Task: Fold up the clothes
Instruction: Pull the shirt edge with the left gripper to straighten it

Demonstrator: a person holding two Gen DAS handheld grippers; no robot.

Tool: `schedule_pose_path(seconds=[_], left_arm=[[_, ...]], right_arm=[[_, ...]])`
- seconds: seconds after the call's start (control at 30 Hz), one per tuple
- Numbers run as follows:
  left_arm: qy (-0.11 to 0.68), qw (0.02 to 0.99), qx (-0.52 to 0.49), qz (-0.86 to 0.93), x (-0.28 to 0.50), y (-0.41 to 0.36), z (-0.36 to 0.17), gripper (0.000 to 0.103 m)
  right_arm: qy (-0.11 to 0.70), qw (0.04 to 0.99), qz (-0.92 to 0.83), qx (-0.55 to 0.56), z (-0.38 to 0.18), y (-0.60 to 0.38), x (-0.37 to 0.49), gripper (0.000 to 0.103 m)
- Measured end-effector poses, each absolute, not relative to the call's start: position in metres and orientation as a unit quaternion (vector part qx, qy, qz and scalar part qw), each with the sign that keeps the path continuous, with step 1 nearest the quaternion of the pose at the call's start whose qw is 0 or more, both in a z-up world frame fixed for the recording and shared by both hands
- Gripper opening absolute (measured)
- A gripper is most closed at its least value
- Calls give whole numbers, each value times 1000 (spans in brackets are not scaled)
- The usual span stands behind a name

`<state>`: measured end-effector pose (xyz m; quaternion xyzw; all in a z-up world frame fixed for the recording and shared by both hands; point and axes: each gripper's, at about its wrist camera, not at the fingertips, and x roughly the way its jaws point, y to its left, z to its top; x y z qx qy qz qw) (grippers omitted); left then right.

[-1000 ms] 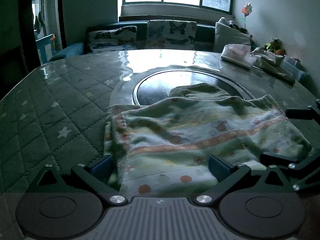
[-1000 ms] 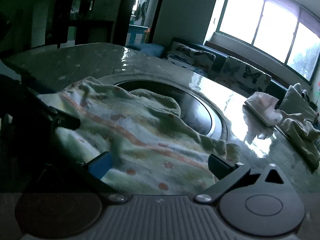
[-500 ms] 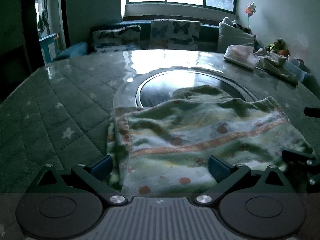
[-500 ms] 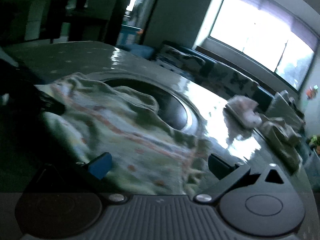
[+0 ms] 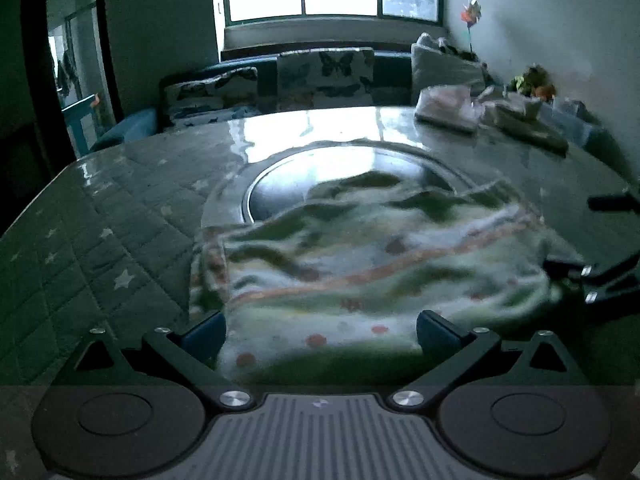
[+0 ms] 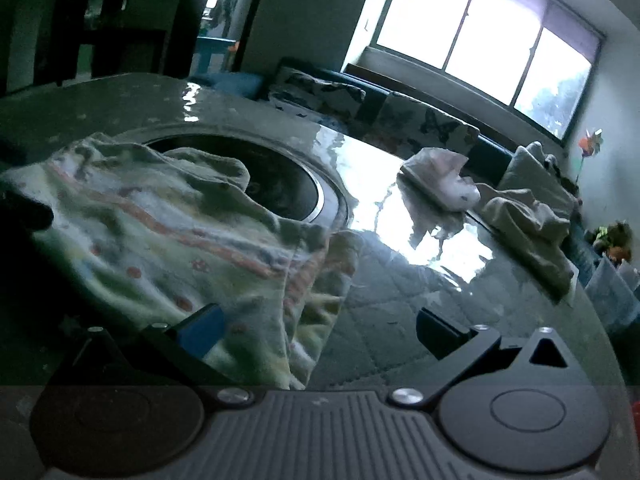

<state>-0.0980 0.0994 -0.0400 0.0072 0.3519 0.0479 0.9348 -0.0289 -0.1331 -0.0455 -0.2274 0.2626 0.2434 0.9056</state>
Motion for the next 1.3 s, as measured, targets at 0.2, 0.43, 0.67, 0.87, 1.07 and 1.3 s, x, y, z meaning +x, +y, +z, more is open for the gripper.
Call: schedule_pose_path(seconds=[0.2,0.43,0.67,0.87,1.07,1.3], left_arm=[[354,934,-2,59,-102,109,-39,103],[354,932,-14,73,-108,120,-36,103],[354,931,-32,82,-114,130,-33,103],[359,926,-37,112,-115,143,-38,103],[363,921,-48,134,-122,156,-41,103],[361,921,-38,142,-127,161,-40,103]], right_arm=[[227,900,303,-215,-26,-113,-45,103],[206,875,369,-235,-30,-65,-58,103],[213,867,368,-260,-37,-54,-60,103],[206,862,378,-266,-36,-47,-61,103],[206,866,377,-257,-36,-48,-60,103],[217,864,379,-252,-41,-48,-58,103]])
